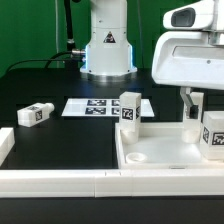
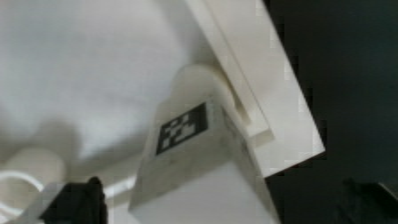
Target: Assemble square table
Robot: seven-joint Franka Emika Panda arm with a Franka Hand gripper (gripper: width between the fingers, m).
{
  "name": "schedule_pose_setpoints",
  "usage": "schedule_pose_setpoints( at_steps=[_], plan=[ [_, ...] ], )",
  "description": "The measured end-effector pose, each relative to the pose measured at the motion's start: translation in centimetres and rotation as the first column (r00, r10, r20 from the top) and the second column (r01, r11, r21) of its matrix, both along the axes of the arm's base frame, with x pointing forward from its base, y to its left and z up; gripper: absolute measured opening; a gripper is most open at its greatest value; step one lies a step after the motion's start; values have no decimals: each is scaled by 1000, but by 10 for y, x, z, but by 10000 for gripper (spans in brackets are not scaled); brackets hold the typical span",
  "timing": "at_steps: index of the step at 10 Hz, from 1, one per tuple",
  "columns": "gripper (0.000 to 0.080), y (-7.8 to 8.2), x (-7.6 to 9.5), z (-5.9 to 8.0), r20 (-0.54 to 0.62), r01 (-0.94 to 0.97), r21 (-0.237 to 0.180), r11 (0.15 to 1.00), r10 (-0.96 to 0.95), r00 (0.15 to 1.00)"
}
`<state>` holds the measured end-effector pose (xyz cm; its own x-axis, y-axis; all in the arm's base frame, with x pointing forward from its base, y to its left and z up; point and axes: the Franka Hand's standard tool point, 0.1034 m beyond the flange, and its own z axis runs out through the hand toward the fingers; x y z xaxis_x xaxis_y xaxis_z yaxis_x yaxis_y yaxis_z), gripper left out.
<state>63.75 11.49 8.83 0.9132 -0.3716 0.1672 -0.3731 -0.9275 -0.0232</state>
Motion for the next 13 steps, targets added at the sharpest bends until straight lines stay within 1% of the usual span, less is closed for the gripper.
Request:
schedule_pose_setpoints(
  at_steps=[2, 5, 6, 7, 8, 9, 10, 12, 13],
  plan=[
    [649, -3, 1, 0, 2, -179, -37, 983, 179, 984],
    [649, -2, 1, 0, -14, -326, -71, 943, 326, 945],
    [535, -2, 1, 0, -15, -332, -72, 940, 332, 943],
    [399, -2, 1, 0, -15, -330, -72, 941, 330, 944],
    [399, -2, 1, 0, -12, -314, -69, 947, 314, 949],
    [284, -3, 1, 0, -11, -303, -67, 951, 303, 953],
    [284, -3, 1, 0, -11, -298, -66, 952, 298, 955],
    [284, -5, 2, -1, 2, -152, -42, 987, 152, 988],
    [284, -13, 4, 0, 10, -71, -16, 997, 71, 997]
  ],
)
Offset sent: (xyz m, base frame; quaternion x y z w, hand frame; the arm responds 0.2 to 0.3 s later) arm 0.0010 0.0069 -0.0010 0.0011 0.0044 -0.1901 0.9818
